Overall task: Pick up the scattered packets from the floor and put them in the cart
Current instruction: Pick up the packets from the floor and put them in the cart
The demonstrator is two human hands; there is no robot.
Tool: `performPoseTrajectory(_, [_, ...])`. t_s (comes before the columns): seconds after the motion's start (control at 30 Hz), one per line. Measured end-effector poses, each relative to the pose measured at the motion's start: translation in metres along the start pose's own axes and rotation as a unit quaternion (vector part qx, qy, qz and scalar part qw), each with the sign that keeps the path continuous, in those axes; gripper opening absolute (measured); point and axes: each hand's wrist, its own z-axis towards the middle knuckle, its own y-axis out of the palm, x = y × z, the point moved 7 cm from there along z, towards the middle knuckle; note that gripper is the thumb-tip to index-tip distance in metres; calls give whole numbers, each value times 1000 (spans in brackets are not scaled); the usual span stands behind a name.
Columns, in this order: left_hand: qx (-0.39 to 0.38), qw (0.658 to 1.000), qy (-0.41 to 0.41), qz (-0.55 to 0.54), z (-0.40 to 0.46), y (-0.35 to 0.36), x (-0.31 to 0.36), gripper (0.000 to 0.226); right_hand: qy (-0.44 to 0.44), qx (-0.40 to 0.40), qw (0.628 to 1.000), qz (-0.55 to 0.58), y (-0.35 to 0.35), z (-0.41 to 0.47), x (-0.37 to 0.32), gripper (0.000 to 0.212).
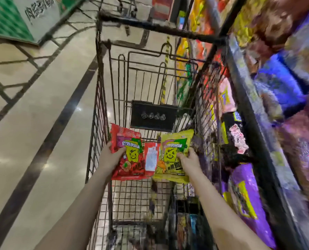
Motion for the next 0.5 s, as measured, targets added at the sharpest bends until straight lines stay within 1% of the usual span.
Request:
performPoseTrajectory(0.1, [14, 999, -30, 38, 53, -2, -24, 14, 24, -5, 1000, -17, 22, 49, 8, 37])
performPoseTrajectory(0.17, [28, 997, -49, 58, 84, -3, -42, 15, 40, -18, 999, -16, 38, 76, 15, 33])
performPoseTrajectory(0.23, [42, 994, -70, 73, 110, -4, -62, 18, 63, -39, 997, -19, 57, 100, 26, 36])
performPoseTrajectory(0.27, [49, 993, -82, 76, 123, -6, -75, 27, 75, -46, 996, -29, 65, 112, 33, 38])
performPoseTrajectory(0.3, [55, 991, -94, 80, 131, -6, -86, 36, 87, -45, 994, -40, 71, 124, 42, 46])
performPoseTrajectory(0.33, [55, 990, -104, 77, 139, -3, -98, 39, 96, -43, 993, -53, 77, 137, 50, 53])
performPoseTrajectory(0.4, [48, 989, -107, 85, 153, 5, -115, 32, 116, -36, 991, -61, 84, 159, 69, 55])
performPoseTrajectory(0.47, [59, 988, -113, 91, 168, 11, -128, 26, 129, -36, 989, -69, 92, 177, 87, 47])
performPoseTrajectory(0.5, [61, 988, -120, 78, 175, 16, -133, 23, 137, -39, 988, -67, 96, 186, 97, 45])
